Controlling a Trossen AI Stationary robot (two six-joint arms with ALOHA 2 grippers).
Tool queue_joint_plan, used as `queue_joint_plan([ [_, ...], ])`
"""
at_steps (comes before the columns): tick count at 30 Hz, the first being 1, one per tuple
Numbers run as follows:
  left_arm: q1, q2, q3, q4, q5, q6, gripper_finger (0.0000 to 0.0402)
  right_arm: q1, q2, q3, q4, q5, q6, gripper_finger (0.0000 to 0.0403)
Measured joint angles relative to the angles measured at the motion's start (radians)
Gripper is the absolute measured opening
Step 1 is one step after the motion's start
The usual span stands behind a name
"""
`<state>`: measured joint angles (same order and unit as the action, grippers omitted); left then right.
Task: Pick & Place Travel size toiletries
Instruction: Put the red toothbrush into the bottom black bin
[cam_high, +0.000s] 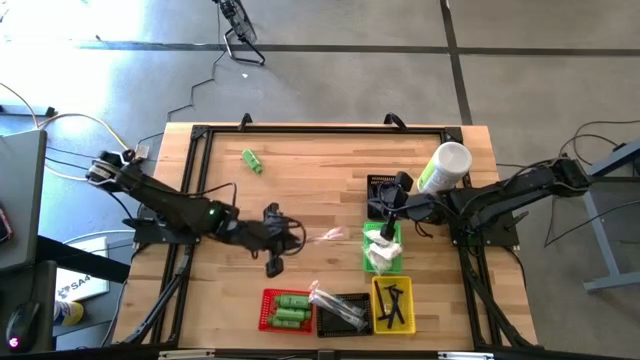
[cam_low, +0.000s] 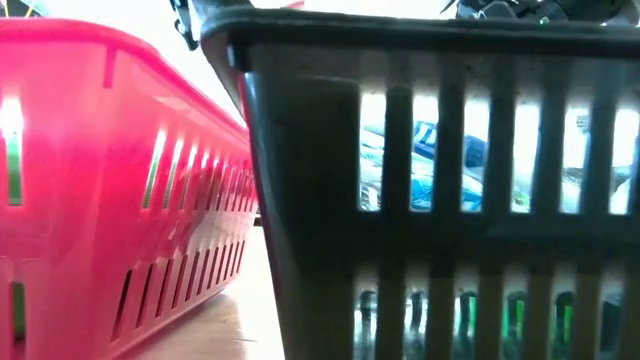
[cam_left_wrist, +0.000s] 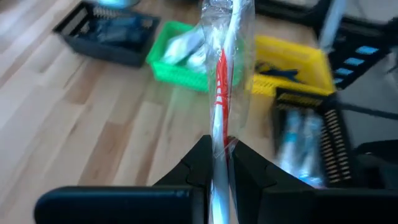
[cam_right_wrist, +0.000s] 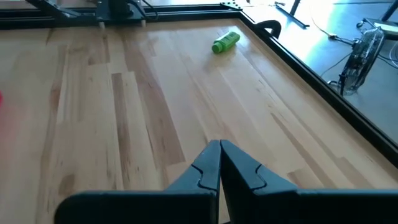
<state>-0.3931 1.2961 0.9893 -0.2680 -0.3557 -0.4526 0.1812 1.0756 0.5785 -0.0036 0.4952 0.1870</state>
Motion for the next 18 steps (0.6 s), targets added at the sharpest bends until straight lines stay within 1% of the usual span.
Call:
queue_joint_plan([
  [5,-0.071,0.041,0.043,0.031,-0.045,0.0,0.0033,0.0,0.0,0.0,0.0,0.0,0.001,0.0002],
  [10,-0.115,0.142,0.134,0.01,-0.062,0.012,0.0033,0.0,0.0,0.0,0.002,0.0,0.003,0.0002],
  [18,-0.133,0.337,0.361,-0.214,-0.019,-0.018,0.0033,0.0,0.0,0.0,-0.001,-0.01,0.004,0.0002],
])
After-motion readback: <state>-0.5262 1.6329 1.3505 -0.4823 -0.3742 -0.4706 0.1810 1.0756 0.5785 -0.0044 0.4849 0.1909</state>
